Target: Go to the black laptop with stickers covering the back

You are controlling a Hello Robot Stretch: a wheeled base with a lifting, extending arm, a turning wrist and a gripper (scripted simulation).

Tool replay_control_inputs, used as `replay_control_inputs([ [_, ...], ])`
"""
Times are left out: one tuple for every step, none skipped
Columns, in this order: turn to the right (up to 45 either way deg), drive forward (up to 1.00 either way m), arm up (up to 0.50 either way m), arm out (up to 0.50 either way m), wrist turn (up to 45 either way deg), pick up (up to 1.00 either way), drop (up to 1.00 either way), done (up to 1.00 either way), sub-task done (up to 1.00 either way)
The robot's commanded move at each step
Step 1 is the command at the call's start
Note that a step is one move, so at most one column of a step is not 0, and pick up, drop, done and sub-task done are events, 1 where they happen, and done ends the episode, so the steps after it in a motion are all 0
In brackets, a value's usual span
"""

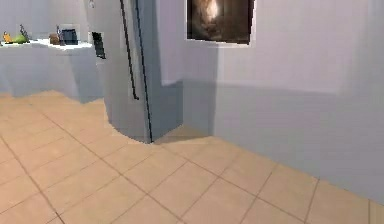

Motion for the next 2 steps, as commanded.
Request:
replay_control_inputs([
  [39.0,0.00,0.00,0.00,0.0,0.00,0.00,0.00,0.00],
  [0.0,0.05,0.00,0.00,0.0,0.00,0.00,0.00,0.00],
])
